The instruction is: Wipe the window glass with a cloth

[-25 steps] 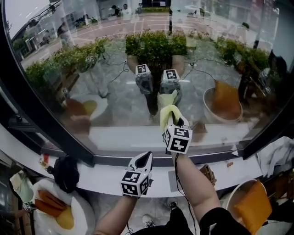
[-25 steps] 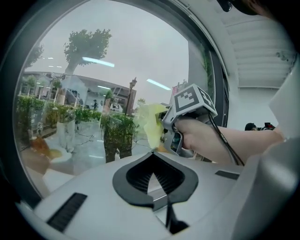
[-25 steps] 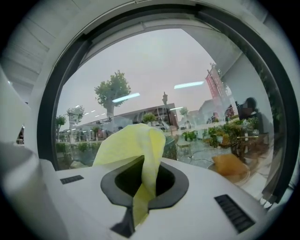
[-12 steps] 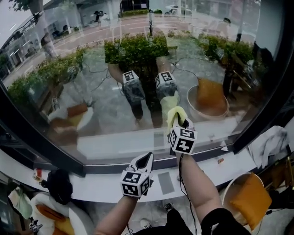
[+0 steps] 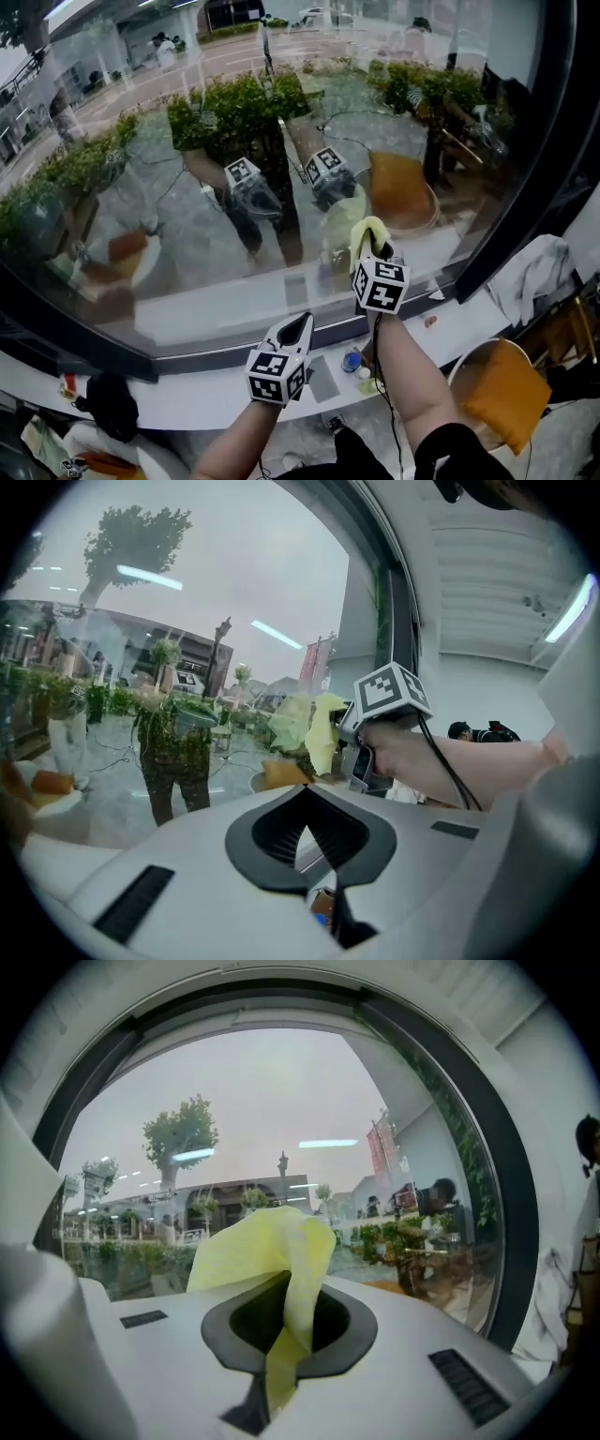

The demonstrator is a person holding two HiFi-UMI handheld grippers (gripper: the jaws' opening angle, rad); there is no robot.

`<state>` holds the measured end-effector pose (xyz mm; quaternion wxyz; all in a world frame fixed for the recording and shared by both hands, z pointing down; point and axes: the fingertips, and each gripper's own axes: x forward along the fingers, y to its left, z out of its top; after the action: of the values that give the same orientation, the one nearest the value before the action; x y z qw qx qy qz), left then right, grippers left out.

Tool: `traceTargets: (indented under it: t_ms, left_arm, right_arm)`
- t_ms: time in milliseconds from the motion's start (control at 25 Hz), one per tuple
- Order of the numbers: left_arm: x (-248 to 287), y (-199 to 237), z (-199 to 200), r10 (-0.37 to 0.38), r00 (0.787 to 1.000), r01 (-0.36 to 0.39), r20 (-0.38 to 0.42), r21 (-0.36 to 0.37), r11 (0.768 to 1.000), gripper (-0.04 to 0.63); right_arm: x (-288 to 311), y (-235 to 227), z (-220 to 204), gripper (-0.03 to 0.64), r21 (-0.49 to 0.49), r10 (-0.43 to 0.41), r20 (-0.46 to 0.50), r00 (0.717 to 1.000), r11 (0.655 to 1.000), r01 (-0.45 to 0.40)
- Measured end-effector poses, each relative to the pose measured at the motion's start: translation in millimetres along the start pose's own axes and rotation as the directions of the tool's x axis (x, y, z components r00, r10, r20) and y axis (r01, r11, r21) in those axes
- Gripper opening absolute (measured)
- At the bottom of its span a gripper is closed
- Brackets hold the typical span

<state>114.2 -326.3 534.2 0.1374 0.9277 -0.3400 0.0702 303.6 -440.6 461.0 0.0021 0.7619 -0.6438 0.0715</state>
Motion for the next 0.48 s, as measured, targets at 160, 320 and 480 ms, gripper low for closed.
traceTargets:
  t_ms: [160,320,480]
  left_arm:
    - [31.6,-21.4,-1.7,-0.039,0.999,0.039,-0.010,0.002,0.999,0.006]
    - [57.2,-36.4,-9.0,-0.075,0.996,0.076,-0.038,0.010,0.997,0.006]
    - [78.7,-48.5,-11.8,-0.100,0.994,0.100,-0.035,-0.014,0.995,0.006]
  right_arm:
    - [2.3,-35.7,2.2,0.032,-0.028,-0.012,0.018,1.000,1.000,0.013]
    - [5.0,-68.6,1.8,0.032,-0.054,-0.040,0.031,0.999,0.998,0.042]
    - [7.1,-97.0,-3.9,0.032,-0.078,-0.063,0.030,0.998,0.995,0.066]
